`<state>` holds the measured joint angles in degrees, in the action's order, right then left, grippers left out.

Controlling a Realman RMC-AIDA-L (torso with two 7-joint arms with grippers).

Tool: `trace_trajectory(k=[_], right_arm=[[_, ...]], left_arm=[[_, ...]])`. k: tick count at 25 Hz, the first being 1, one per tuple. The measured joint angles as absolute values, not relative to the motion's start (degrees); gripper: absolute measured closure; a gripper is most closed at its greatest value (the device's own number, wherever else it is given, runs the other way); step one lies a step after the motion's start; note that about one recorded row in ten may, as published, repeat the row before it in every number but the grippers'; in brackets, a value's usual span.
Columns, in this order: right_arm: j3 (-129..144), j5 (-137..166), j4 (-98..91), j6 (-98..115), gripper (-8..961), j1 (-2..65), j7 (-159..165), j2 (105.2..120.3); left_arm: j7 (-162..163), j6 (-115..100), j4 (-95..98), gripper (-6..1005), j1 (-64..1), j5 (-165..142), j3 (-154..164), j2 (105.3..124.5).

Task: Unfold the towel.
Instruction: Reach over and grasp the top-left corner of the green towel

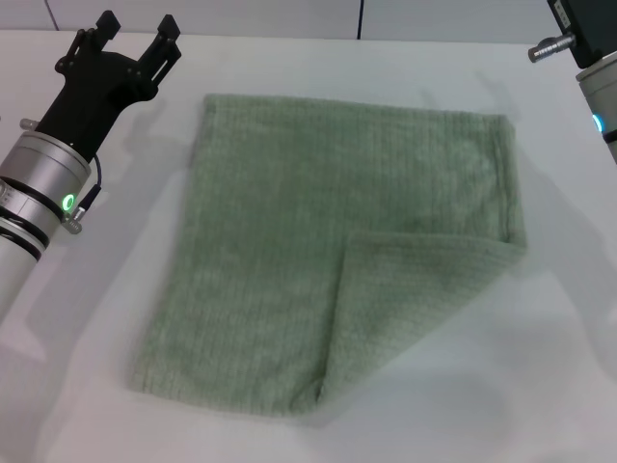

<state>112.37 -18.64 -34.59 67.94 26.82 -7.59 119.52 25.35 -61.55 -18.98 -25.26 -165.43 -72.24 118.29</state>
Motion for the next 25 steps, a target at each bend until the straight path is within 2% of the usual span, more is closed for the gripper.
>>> trace_trajectory(k=[19, 25], right_arm=[[112.3, -18.6, -34.2, 67.9, 126, 27.2, -7.6, 119.44], [112.3, -18.6, -34.2, 67.9, 126, 27.3, -7.6, 119.44]], left_arm=[[25.7, -60.8, -19.2, 216, -24.8, -165.4, -72.2, 118.47], [25.7, -59.9, -19.1, 423, -25.0, -165.4, -71.8, 118.54]])
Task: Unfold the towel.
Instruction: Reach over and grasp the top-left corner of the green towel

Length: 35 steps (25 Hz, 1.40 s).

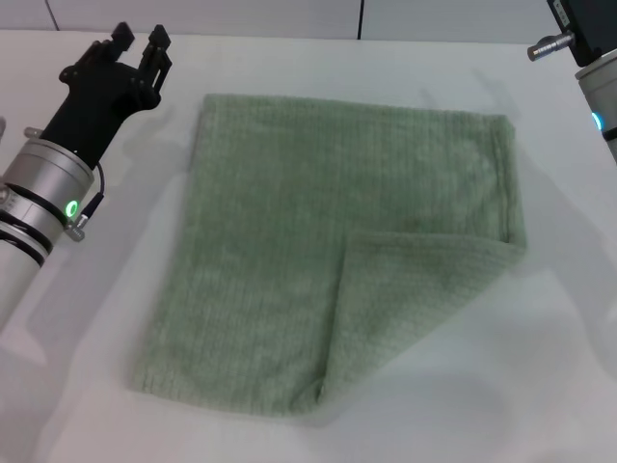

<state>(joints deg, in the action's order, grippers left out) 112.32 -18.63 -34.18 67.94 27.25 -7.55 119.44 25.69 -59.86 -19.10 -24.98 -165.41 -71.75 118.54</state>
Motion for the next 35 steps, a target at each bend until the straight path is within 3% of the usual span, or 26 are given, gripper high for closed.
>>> trace_trajectory(k=[15, 21, 35], right_arm=[[112.3, -18.6, -34.1, 67.9, 127, 27.8, -6.5, 119.35], [112.2, -18.6, -34.1, 67.8, 127, 28.0, -6.2, 119.28], [112.1, -18.6, -34.1, 64.2, 126, 29.5, -5.0, 119.34]], left_arm=[[29.9, -46.7, -19.8, 910, -29.6, -165.4, -68.0, 118.23], [31.3, -40.1, -19.4, 1001, -32.5, -165.4, -64.6, 118.14], [33.1, -24.1, -19.4, 1001, -37.3, -165.4, -62.0, 118.36]])
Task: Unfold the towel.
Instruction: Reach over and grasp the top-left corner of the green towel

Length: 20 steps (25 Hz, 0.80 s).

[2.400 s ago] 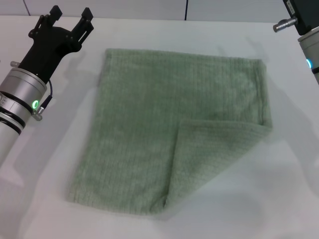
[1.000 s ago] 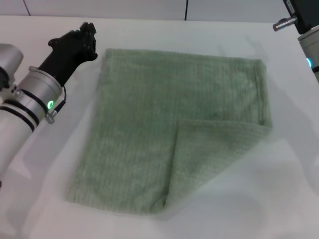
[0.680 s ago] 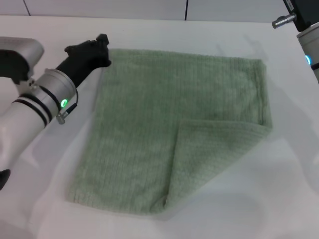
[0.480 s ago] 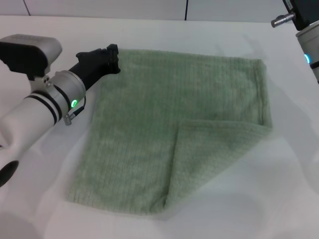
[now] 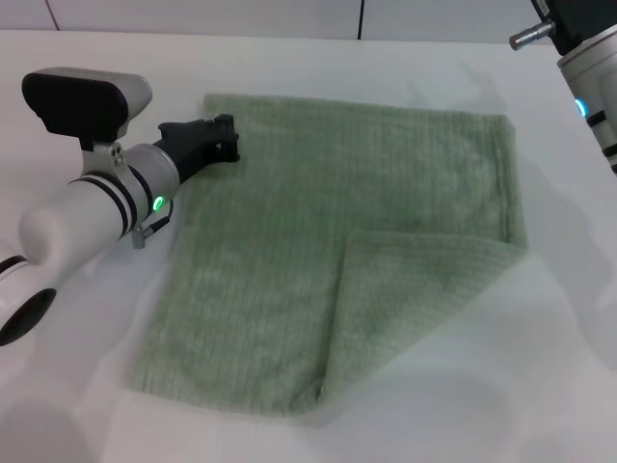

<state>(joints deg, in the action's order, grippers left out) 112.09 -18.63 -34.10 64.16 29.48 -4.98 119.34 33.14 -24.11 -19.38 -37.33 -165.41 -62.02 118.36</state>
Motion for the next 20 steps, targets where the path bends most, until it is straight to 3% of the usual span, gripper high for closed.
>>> trace_trajectory(k=[20], right_arm=[[111.7, -18.6, -34.4, 59.7, 126, 30.9, -3.6, 119.36]], left_arm=[[33.1, -20.4, -19.4, 1001, -38.3, -165.4, -60.8, 118.48]])
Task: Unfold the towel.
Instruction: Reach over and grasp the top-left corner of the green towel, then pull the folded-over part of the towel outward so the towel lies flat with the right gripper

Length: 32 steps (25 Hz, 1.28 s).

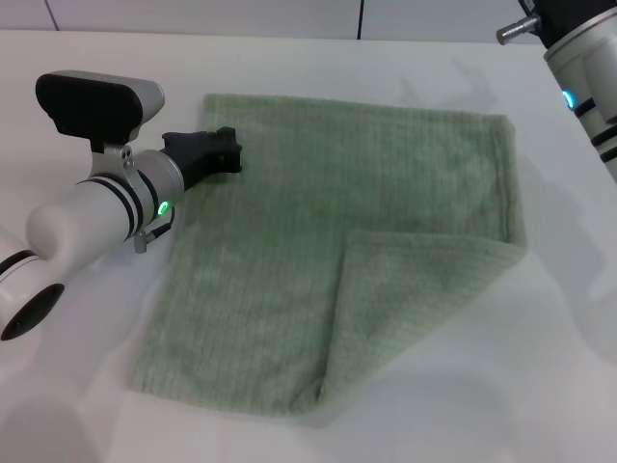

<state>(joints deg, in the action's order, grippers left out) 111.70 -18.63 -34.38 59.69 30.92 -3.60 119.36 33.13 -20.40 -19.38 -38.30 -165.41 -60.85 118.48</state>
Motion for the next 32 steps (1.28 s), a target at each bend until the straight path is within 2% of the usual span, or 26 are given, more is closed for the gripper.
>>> trace_trajectory(k=[10, 14, 17, 21, 25, 26, 32], right_arm=[[112.0, -18.6, -35.0, 57.5, 126, 31.4, -1.1, 119.34], [111.8, -18.1, -37.7, 50.5, 126, 32.3, 7.7, 119.02], [111.7, -15.5, -42.0, 43.3, 125, 32.6, 15.5, 118.5], [111.3, -7.9, -54.0, 30.7, 125, 29.8, 22.2, 118.13], [110.6, -5.8, -61.6, 20.5, 125, 27.8, 22.9, 118.38], [110.2, -4.7, -66.6, 12.5, 125, 27.0, 22.9, 118.62], [109.3, -2.9, -77.1, -9.5, 125, 27.4, 20.8, 118.52]], left_arm=[[33.1, -20.4, -19.4, 1001, -38.4, -165.4, -60.4, 118.47], [33.1, -20.4, -19.4, 1001, -38.4, -165.4, -60.4, 118.47], [33.1, -20.4, -19.4, 1001, -38.4, -165.4, -60.4, 118.47], [33.1, -20.5, -19.4, 1001, -38.4, -165.4, -60.4, 118.42], [33.1, -20.6, -19.4, 1001, -38.3, -165.4, -60.4, 118.41], [33.1, -20.7, -19.5, 1001, -38.3, -165.4, -60.4, 118.4], [33.1, -20.7, -19.8, 1001, -38.1, -165.4, -60.3, 118.31]])
